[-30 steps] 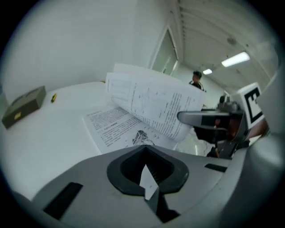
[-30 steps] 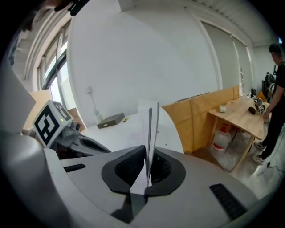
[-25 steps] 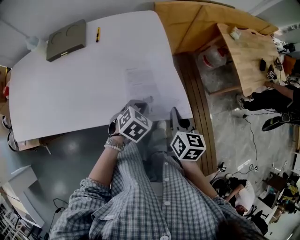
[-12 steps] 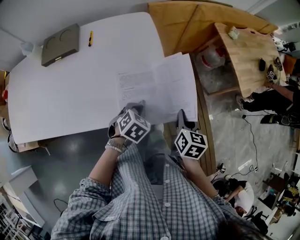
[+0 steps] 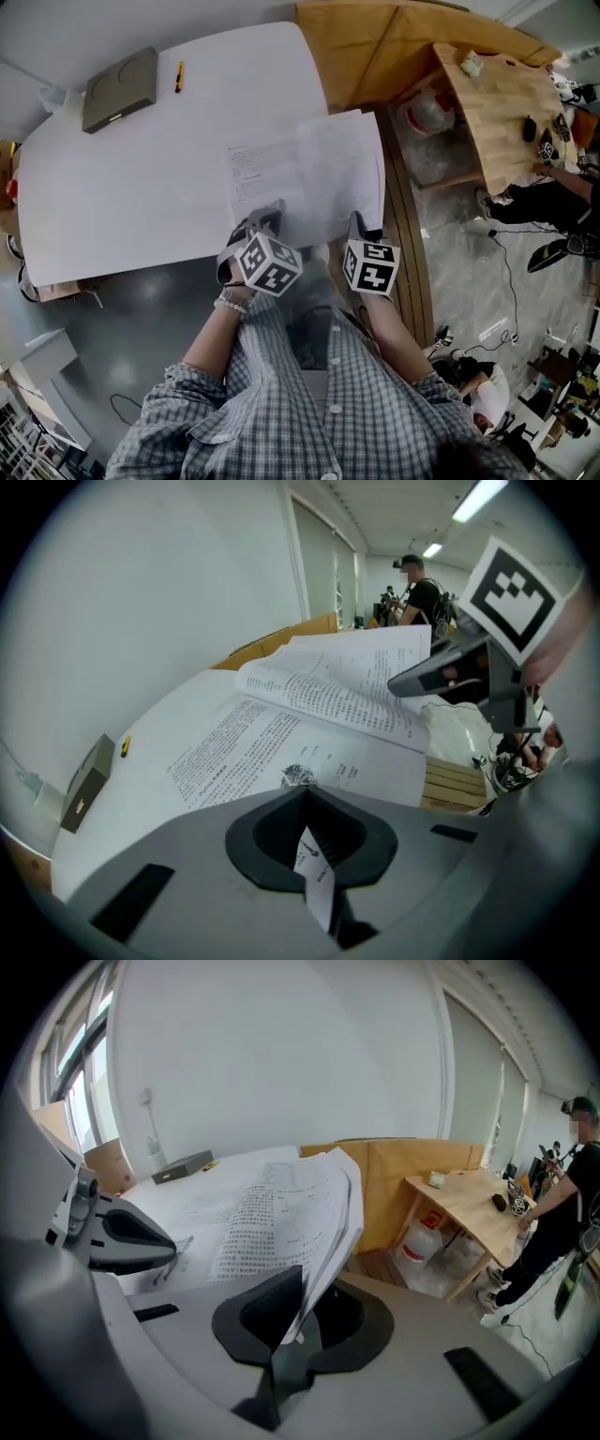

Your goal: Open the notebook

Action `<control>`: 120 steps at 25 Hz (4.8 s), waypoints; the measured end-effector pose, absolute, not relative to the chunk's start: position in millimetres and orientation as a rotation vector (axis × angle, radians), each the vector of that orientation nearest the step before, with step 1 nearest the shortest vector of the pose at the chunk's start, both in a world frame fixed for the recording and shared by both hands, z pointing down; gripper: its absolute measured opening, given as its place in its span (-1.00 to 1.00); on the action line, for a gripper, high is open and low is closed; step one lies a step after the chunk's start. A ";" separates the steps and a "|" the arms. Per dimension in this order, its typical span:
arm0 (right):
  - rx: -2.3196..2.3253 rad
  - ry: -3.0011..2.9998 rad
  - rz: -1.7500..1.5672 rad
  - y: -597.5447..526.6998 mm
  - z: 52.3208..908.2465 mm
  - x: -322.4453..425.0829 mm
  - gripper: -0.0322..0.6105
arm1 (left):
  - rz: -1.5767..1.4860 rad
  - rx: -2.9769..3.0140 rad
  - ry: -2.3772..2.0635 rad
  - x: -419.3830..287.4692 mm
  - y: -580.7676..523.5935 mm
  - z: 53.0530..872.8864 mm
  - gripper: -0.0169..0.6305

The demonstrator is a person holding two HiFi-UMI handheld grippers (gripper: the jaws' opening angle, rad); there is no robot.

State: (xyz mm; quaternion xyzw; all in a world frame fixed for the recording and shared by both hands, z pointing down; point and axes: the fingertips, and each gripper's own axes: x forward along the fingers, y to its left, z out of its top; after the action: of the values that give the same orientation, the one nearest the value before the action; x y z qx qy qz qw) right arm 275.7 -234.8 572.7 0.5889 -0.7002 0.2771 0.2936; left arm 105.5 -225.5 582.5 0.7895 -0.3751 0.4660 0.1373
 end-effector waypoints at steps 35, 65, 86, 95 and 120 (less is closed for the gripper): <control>1.797 -1.871 1.358 -212.7 579.9 330.0 -0.37 | 1.115 2.089 -1.160 53.0 -247.8 589.5 -0.92; 1.500 -2.542 0.363 -282.8 364.6 222.8 -0.82 | 0.453 2.381 -1.465 1.1 -256.7 392.5 -0.92; 1.491 -2.657 0.214 -295.1 319.3 202.6 -0.83 | 0.088 2.401 -1.502 -8.4 -255.2 324.6 -0.92; 1.486 -2.643 0.204 -294.9 321.7 201.8 -0.83 | 0.084 2.413 -1.480 -2.7 -257.2 324.9 -0.92; 1.430 -2.621 0.212 -294.7 329.6 198.4 -0.83 | 0.093 2.429 -1.435 9.6 -260.0 328.0 -0.92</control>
State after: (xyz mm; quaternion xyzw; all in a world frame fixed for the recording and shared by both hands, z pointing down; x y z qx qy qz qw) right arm 198.4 -294.7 329.6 0.4764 -0.8733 0.0706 0.0741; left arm 9.6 -260.0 328.0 0.8496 -0.5020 0.0326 0.1585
